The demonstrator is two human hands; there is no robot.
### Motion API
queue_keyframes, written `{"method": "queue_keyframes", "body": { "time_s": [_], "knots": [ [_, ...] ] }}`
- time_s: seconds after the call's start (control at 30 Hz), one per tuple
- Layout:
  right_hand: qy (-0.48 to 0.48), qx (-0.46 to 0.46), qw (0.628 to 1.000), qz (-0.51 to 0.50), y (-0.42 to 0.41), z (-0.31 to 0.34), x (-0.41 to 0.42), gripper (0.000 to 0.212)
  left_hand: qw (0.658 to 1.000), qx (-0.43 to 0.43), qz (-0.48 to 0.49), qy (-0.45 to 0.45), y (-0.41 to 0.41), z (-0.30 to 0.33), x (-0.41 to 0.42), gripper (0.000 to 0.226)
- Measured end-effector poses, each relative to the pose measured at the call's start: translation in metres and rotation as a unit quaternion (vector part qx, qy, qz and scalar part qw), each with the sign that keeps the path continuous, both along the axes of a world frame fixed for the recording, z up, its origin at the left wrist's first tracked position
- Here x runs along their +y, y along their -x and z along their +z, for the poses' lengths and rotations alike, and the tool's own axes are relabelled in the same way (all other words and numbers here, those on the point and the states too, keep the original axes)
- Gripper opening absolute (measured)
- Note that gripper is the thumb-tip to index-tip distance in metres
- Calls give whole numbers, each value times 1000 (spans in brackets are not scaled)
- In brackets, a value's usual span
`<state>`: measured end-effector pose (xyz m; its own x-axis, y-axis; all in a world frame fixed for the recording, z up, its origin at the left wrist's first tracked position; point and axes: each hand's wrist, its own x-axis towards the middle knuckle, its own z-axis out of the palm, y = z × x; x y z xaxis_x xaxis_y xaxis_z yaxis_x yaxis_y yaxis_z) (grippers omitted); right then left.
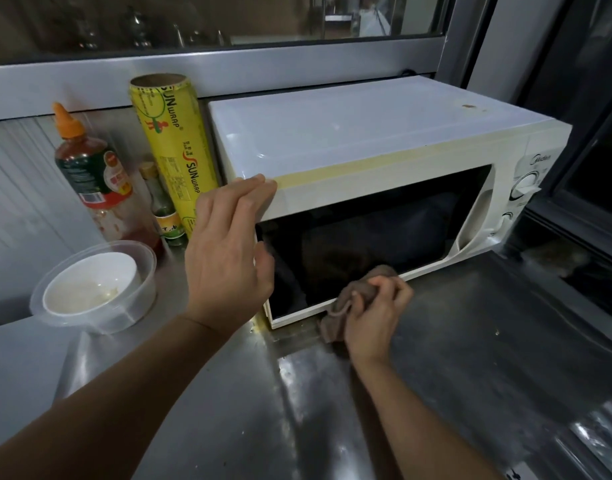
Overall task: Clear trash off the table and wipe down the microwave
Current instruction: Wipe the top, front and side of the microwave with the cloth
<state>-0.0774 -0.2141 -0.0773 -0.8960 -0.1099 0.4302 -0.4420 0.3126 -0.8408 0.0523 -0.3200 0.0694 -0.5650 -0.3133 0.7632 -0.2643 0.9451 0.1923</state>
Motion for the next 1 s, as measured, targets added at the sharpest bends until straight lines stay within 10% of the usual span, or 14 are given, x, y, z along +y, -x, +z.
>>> {"method": "queue_keyframes", "body": {
  "time_s": [0.43,1.0],
  "knots": [
    [105,-95,985,-99,109,16,36,23,999,41,17,28,9,-6,3,61],
    [150,-236,959,-42,-30,1,-42,42,995,-69,-70,3,-16,10,-14,77]
  ]
}}
